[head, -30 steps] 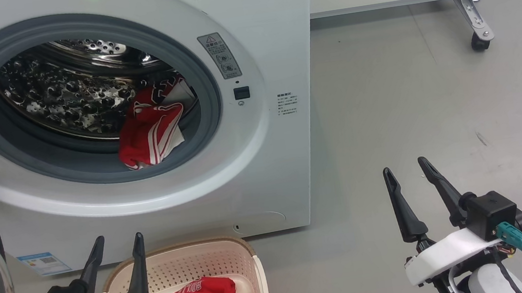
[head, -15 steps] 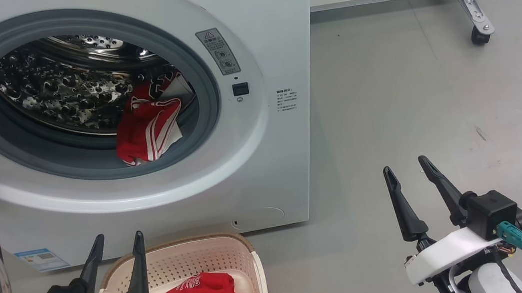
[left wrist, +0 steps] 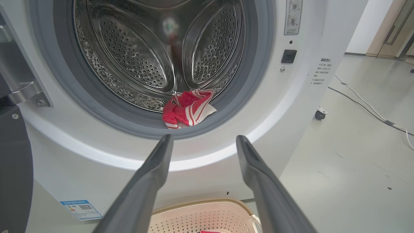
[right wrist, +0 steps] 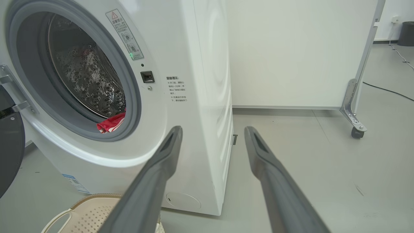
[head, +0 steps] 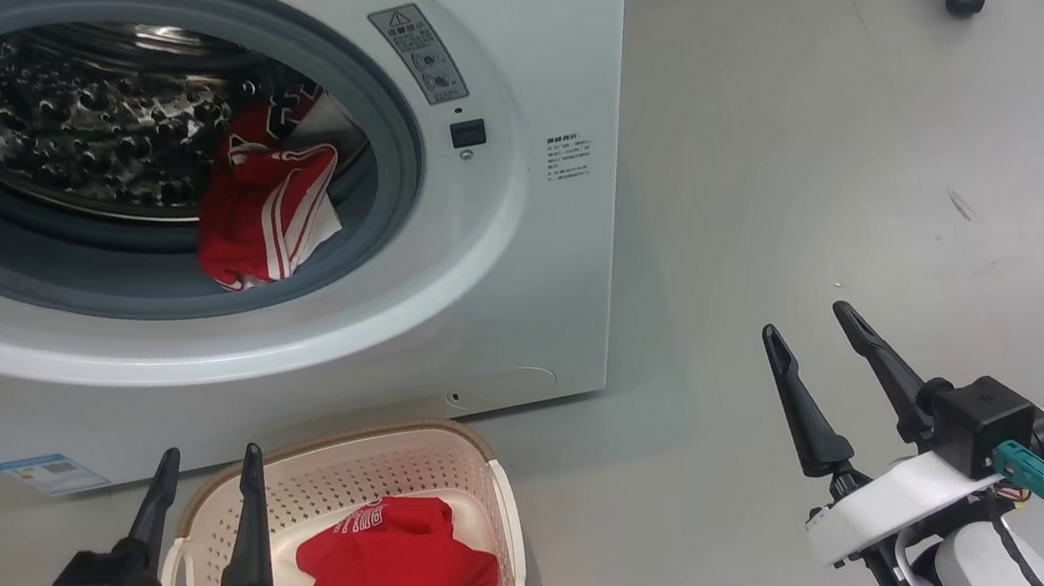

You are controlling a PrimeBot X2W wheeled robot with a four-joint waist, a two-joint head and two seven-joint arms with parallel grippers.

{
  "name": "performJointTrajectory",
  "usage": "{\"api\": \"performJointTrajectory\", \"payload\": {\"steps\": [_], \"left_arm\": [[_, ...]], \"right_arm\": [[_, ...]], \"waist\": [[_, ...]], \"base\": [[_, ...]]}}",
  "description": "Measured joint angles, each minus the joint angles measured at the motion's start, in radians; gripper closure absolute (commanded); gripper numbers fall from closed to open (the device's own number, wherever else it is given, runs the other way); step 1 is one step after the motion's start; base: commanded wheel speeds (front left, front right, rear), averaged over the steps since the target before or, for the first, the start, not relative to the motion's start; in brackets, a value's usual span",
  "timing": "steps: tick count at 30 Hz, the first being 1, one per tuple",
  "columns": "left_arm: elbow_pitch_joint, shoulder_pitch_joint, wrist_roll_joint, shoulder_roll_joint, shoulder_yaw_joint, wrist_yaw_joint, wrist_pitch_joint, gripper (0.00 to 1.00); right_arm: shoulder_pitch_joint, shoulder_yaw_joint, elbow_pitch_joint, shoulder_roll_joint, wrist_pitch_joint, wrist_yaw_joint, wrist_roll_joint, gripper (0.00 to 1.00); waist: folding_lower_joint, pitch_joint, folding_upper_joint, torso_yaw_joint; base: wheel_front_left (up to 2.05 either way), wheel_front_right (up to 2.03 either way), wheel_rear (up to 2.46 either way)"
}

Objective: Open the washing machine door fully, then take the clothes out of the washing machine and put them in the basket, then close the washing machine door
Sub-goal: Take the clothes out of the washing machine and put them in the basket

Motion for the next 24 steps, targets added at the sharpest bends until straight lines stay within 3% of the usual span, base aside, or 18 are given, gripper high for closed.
{"api": "performJointTrajectory", "payload": {"steps": [8, 24], "left_arm": [[-0.02, -0.095, 0.005, 0.028, 0.011, -0.005, 0.053, 0.0], [0.012, -0.428, -0.063, 0.122, 0.074, -0.013, 0.31, 0.0]], "right_arm": [[-0.003, 0.018, -0.014, 0.0, 0.0, -0.001, -0.007, 0.0], [-0.105, 0.044, -0.072, 0.0, 0.0, -0.011, -0.006, 0.0]], "waist": [[0.0, 0.086, 0.0, -0.01], [0.0, 0.275, 0.0, -0.082]], "base": [[0.0, 0.0, 0.0], [0.0, 0.0, 0.0]]}}
